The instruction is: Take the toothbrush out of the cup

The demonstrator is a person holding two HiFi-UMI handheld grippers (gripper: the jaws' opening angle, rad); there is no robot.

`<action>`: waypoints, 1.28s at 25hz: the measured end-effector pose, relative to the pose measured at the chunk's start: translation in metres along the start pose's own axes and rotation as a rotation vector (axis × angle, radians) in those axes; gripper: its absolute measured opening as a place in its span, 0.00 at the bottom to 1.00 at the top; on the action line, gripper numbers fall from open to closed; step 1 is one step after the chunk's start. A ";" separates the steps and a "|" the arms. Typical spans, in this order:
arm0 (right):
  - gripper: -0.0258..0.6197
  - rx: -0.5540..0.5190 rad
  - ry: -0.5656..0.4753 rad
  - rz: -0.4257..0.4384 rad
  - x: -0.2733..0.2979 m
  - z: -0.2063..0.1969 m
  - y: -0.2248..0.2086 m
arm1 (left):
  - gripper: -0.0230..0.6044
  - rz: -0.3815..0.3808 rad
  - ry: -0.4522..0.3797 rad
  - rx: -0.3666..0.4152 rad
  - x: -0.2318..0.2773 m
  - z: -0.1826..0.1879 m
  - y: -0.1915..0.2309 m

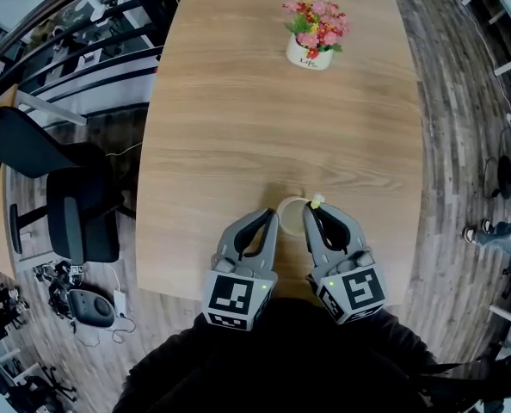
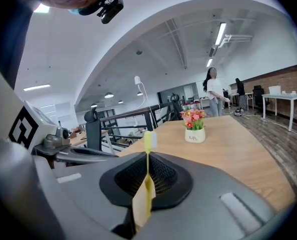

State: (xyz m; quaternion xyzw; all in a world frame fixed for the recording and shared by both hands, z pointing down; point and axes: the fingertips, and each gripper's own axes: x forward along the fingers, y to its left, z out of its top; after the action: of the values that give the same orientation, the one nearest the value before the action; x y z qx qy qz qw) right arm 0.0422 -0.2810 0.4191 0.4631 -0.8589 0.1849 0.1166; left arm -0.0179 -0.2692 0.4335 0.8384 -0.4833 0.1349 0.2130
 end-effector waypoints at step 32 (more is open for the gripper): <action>0.06 -0.014 -0.301 0.157 -0.159 0.022 0.070 | 0.05 0.098 -0.203 0.237 -0.128 0.016 -0.110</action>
State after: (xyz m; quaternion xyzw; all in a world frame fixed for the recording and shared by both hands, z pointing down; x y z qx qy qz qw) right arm 0.0698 -0.1358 0.3251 0.4160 -0.9016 0.1158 -0.0250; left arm 0.0137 -0.1321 0.3390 0.8423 -0.5235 0.1157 0.0555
